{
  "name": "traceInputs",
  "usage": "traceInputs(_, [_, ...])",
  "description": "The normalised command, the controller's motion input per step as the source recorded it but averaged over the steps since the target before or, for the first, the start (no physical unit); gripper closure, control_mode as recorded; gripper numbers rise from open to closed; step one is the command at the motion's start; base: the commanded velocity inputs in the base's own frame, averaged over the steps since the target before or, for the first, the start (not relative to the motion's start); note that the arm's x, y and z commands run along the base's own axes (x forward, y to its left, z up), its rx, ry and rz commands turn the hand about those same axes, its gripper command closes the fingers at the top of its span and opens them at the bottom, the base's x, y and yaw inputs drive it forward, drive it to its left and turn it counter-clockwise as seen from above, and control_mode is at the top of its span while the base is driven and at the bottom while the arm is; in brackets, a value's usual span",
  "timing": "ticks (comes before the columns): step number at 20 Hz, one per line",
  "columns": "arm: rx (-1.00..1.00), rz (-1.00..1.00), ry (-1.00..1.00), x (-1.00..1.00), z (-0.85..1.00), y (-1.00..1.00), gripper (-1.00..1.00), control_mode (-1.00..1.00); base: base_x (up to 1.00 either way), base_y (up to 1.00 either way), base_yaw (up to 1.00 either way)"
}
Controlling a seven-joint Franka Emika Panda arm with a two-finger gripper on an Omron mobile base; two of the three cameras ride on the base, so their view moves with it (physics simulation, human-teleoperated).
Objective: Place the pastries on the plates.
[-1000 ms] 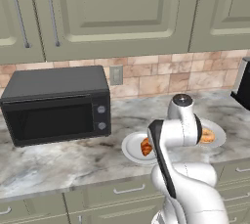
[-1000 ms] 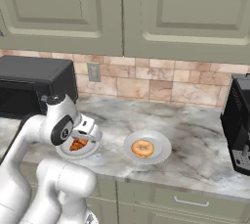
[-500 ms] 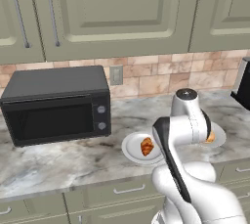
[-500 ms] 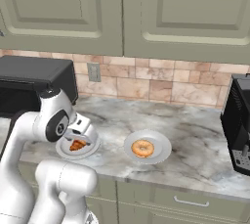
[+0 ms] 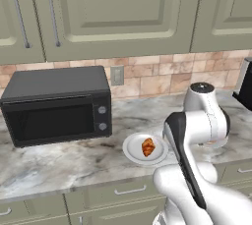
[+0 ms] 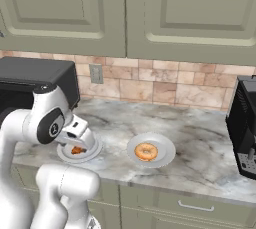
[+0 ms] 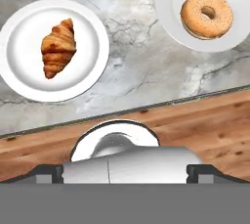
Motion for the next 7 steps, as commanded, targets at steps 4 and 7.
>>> traceInputs(4, [0.00,0.00,-0.02,-0.44,-0.10,-0.02,-1.00,-1.00,0.00,0.00,0.00])
traceInputs(7, [0.00,0.01,-0.03,-0.41,-0.24,-0.18,-1.00,-1.00,0.00,0.00,0.00])
